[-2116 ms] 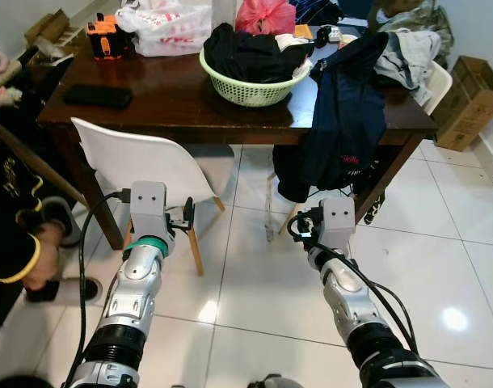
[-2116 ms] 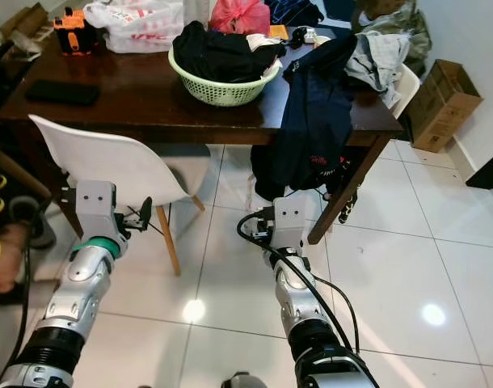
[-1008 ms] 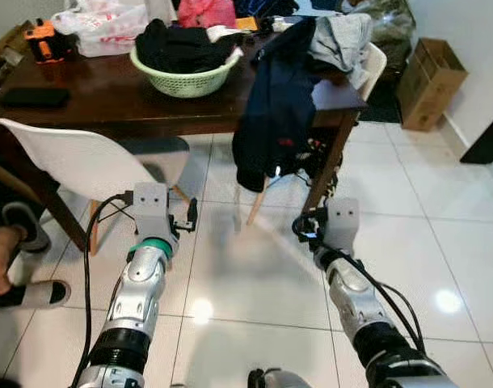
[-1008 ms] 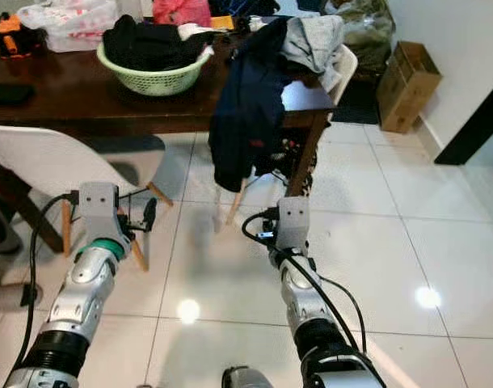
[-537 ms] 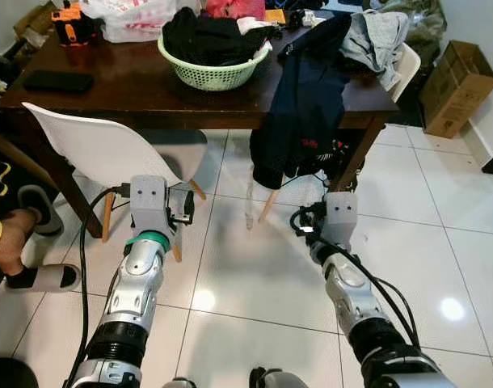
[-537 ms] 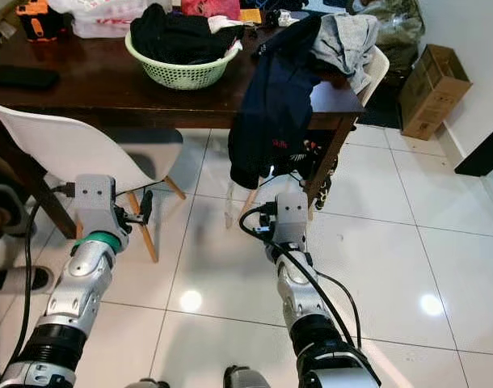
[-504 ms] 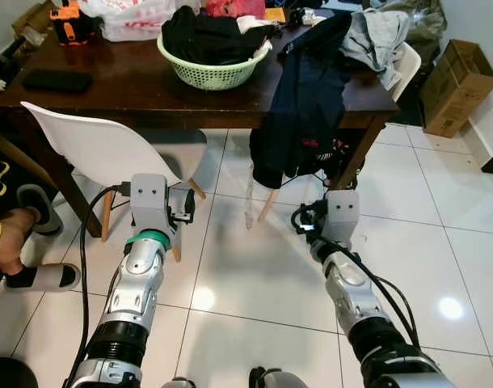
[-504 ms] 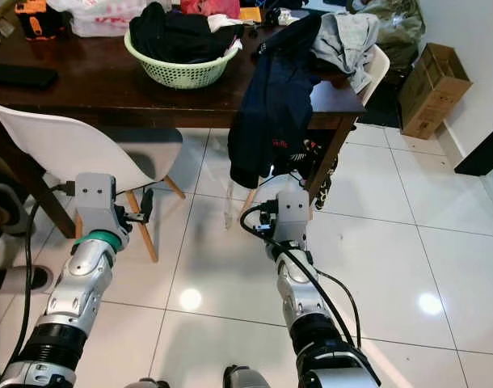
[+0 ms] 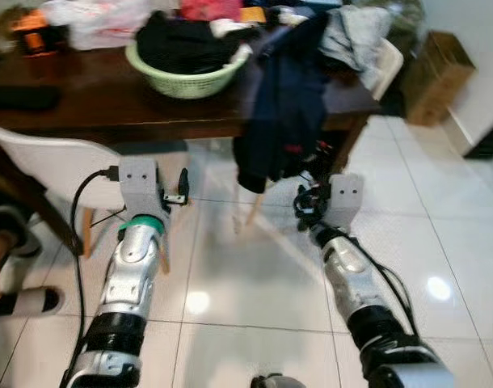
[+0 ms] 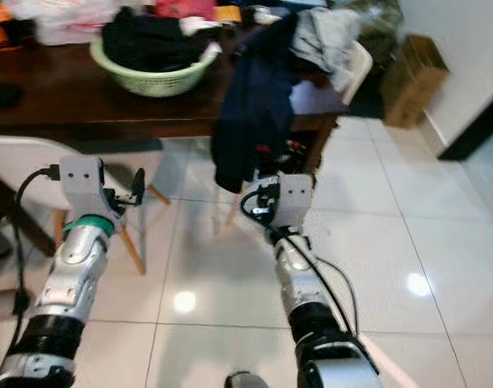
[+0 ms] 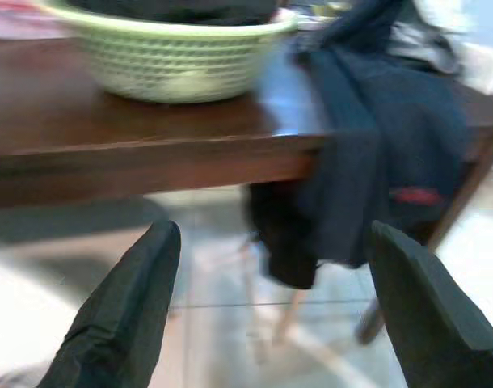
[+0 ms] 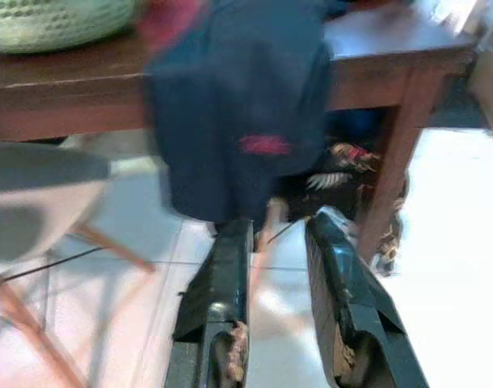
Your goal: Hang hanger
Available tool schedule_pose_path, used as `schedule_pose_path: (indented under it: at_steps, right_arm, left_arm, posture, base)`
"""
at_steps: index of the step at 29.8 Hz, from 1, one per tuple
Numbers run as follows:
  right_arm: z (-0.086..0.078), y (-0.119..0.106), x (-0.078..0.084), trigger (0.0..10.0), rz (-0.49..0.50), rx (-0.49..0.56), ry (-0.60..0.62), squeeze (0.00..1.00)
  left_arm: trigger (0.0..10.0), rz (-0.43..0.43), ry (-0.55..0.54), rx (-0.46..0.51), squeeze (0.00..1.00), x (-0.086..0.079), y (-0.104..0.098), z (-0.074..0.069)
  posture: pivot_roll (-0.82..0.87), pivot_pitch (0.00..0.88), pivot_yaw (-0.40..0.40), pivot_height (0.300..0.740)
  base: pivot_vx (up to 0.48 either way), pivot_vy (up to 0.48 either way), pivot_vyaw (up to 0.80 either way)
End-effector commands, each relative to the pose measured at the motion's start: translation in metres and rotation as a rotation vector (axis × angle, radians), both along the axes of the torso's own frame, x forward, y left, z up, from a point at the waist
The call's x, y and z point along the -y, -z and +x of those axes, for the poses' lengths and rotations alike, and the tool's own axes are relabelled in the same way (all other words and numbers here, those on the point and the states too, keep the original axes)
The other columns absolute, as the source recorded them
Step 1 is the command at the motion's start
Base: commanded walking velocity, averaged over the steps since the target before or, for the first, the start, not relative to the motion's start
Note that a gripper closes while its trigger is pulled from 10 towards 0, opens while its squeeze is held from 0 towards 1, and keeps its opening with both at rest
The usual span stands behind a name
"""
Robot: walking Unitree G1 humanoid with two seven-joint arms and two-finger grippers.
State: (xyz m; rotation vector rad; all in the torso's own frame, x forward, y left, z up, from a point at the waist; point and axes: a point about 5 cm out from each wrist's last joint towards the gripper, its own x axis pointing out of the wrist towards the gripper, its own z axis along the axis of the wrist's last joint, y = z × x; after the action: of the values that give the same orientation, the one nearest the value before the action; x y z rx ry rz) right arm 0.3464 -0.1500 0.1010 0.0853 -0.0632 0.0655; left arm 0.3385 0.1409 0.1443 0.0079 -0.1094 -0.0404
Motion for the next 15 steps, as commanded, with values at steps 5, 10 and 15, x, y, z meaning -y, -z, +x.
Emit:
schedule_pose_path:
  at_steps: [5, 10, 15]
  right_arm:
    - [-0.003, 0.005, -0.008, 10.0, 0.015, -0.019, -0.012, 0.00]
    - [-0.002, 0.007, -0.006, 10.0, 0.055, -0.033, 0.012, 0.00]
    - [0.000, 0.001, -0.004, 10.0, 0.065, -0.007, 0.031, 0.00]
  left_arm:
    - [10.0, 0.006, -0.021, -0.009, 0.00, -0.009, 0.001, -0.002]
    - [10.0, 0.041, 0.001, 0.007, 0.00, -0.007, -0.006, 0.000]
    - [10.0, 0.061, 0.007, 0.064, 0.00, -0.007, -0.023, 0.003]
  posture:
    - [0.01, 0.009, -0.006, 0.740]
    - [0.02, 0.004, -0.006, 0.740]
    - [0.02, 0.000, -0.004, 0.740]
  base:
    - [0.385, 0.000, 0.00]
    - [0.385, 0.000, 0.00]
    - [0.385, 0.000, -0.48]
